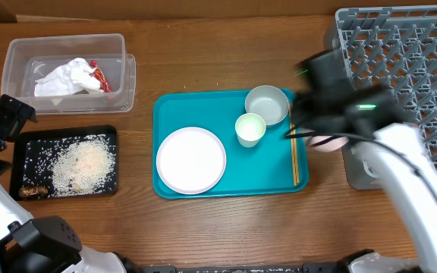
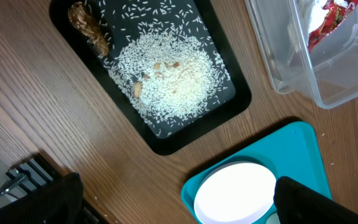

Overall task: Sort waste into correct bins and load items into the dishwasher
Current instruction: 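Carry the cup right and place it in the grey dish rack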

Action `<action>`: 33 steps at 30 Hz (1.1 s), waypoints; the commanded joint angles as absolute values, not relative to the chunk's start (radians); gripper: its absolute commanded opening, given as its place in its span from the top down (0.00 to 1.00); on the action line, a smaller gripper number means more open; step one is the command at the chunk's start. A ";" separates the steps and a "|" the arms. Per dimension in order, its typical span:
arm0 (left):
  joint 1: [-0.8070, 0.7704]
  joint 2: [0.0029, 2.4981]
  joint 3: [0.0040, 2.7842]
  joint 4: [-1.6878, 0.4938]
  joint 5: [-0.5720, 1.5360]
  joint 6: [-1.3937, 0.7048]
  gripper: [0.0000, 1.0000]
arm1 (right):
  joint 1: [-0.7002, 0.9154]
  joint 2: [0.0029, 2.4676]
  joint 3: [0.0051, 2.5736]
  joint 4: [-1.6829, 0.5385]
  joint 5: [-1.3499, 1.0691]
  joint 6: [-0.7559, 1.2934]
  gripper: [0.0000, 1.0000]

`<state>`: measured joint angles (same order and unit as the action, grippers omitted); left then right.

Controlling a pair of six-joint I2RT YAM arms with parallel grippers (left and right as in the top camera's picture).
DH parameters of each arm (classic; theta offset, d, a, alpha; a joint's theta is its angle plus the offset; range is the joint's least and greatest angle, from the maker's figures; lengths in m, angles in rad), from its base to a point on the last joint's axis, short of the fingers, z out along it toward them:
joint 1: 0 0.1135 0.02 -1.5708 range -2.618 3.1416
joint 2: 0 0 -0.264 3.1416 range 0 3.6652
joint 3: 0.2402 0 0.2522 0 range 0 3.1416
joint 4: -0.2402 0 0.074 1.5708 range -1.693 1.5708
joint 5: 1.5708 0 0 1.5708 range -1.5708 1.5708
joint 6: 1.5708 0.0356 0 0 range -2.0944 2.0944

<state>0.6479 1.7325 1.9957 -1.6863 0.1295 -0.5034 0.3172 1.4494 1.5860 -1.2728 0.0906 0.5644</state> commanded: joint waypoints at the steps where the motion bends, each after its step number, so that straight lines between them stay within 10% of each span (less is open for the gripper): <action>1: 0.641 1.730 1.991 -1.686 0.123 -0.520 0.00 | 0.122 1.384 1.623 -1.232 -0.009 0.436 0.96; 15: 0.641 1.730 1.991 -1.687 0.123 -0.520 0.00 | -0.560 1.506 1.622 -0.782 -0.437 0.249 0.96; 33: 0.641 1.730 1.991 -1.686 0.123 -0.521 0.00 | -0.912 1.954 1.622 -0.247 -0.896 0.425 0.96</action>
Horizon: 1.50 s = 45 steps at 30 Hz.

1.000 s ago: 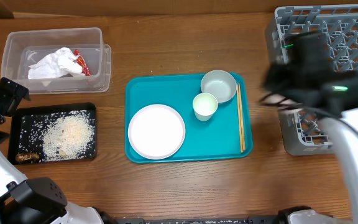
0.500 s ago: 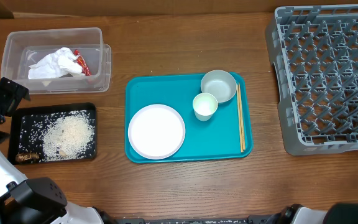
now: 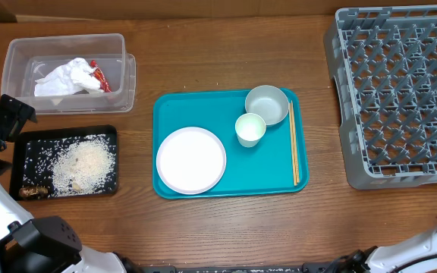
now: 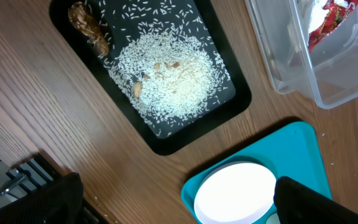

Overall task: Sort waste into correct bins and load items into the dishwasher
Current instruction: 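Carry the cup right and place it in the grey dish rack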

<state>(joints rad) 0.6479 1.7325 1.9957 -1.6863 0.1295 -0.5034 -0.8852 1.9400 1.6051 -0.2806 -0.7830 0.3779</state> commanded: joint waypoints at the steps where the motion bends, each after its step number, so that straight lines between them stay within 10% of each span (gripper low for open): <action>1: 0.641 1.730 1.991 -1.687 0.123 -0.520 0.00 | -0.920 1.963 1.622 -0.232 -0.917 0.427 0.96; 22: 0.641 1.730 1.991 -1.686 0.123 -0.520 0.00 | -0.984 2.088 1.622 -0.242 -1.074 0.526 0.96; 30: 0.641 1.730 1.991 -1.687 0.123 -0.521 0.00 | -1.014 2.077 1.622 -0.319 -1.074 0.521 0.72; 45: 0.641 1.730 1.991 -1.686 0.123 -0.521 0.00 | -1.154 1.728 1.623 -0.684 -0.524 0.551 0.64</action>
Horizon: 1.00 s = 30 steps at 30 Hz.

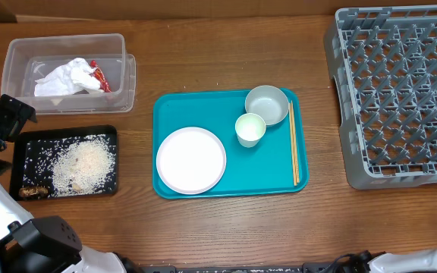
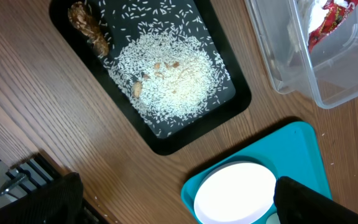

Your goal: Sort waste into correct bins and load items into the dishwasher

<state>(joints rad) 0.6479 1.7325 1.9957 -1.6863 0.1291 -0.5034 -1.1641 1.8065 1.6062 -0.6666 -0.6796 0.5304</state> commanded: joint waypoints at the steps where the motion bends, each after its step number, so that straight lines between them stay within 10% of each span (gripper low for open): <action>1: 0.641 1.730 1.991 -1.687 0.123 -0.521 0.00 | -1.154 1.706 1.623 -0.695 -0.508 0.555 0.64; 9: 0.641 1.730 1.991 -1.687 0.123 -0.521 0.00 | -1.019 1.669 1.623 -0.632 -0.480 0.576 0.57; 18: 0.641 1.730 1.991 -1.687 0.123 -0.521 0.00 | -0.786 1.845 1.623 -0.529 -0.069 0.567 0.77; 30: 0.641 1.730 1.991 -1.687 0.123 -0.521 0.00 | -0.764 1.977 1.623 -0.472 0.091 0.480 0.79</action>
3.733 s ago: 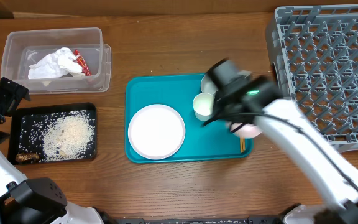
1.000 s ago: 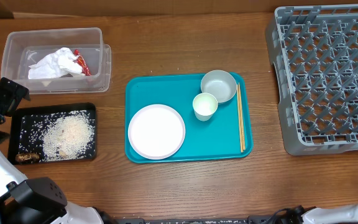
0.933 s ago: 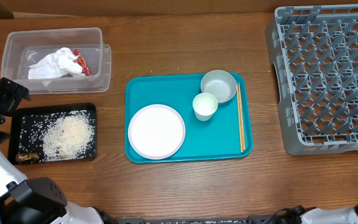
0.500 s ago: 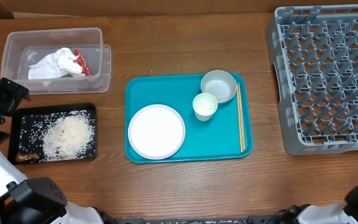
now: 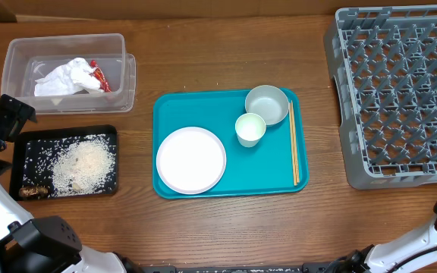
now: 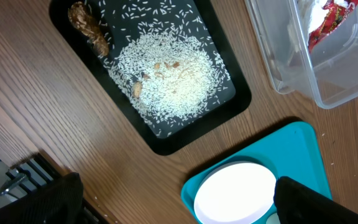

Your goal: Sort waste into correct bins and load items into the dishwasher

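A teal tray (image 5: 173,110) holds a white plate (image 5: 191,159), a grey bowl (image 5: 267,104), a small pale cup (image 5: 249,129) and a pair of chopsticks (image 5: 294,144). The grey dish rack (image 5: 400,91) stands at the right. At the left, a black tray (image 5: 29,144) carries rice (image 6: 169,81) and a brown scrap (image 6: 89,28). A clear bin (image 5: 120,83) holds a crumpled tissue (image 5: 63,76) and a red wrapper (image 6: 328,22). My left gripper (image 6: 179,202) hovers open above the black tray and the plate (image 6: 235,199). The right gripper is out of view.
Part of the right arm shows at the bottom right corner, below the rack. The left arm's body (image 5: 21,235) runs along the left edge. Bare wood lies between the teal tray and the rack.
A little more of the right arm shows at the bottom right corner. The left gripper and everything on the table stand as before.
The right arm was blurred over the gap between the teal tray and the rack. At the following moment it was gone from there, with only a sliver at the bottom right corner, where it stays. The left gripper stayed open above the black tray throughout.
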Action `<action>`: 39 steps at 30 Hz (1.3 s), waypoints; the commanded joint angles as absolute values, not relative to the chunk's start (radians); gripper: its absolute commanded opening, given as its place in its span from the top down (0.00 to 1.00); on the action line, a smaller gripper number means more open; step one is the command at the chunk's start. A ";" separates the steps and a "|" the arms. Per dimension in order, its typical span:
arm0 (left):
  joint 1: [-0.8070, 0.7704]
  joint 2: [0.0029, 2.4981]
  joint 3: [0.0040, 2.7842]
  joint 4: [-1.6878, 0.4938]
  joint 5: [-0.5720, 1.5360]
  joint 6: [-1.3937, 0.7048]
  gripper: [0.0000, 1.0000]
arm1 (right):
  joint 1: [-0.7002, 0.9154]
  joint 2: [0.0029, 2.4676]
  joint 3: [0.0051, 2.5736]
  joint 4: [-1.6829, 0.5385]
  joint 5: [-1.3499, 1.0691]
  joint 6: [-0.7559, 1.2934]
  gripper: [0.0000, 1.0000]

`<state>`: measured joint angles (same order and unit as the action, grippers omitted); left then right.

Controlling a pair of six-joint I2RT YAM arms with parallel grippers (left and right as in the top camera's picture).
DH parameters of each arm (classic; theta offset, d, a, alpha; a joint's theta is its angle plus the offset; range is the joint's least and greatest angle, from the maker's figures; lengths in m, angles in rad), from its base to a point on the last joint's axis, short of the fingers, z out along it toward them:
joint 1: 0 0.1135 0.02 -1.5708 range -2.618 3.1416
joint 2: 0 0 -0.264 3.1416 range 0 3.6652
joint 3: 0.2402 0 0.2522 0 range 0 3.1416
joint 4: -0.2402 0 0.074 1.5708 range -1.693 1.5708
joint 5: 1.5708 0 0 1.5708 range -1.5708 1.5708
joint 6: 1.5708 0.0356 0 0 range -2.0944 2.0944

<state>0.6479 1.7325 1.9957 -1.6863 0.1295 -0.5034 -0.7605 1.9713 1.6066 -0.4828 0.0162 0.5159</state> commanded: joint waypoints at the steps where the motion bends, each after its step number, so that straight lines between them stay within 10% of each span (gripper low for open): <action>1: 0.641 1.730 1.991 -1.687 0.123 -0.520 0.00 | -0.765 1.988 1.623 -0.473 0.088 0.477 0.79; 19: 0.641 1.730 1.991 -1.686 0.123 -0.521 0.00 | -0.804 1.880 1.623 -0.696 0.353 0.662 0.85; 29: 0.641 1.730 1.991 -1.686 0.123 -0.520 0.00 | -0.799 1.540 1.623 -0.829 -0.380 0.654 0.83; 35: 0.641 1.730 1.991 -1.686 0.123 -0.521 0.00 | -0.668 1.459 1.623 -1.002 -0.841 0.366 0.72; 39: 0.641 1.730 1.991 -1.686 0.123 -0.520 0.00 | -0.441 1.472 1.623 -1.196 -0.726 0.168 0.44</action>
<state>0.6479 1.7325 1.9957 -1.6863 0.1295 -0.5034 -0.5652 1.4567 1.6196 -1.1366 -0.6724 0.3782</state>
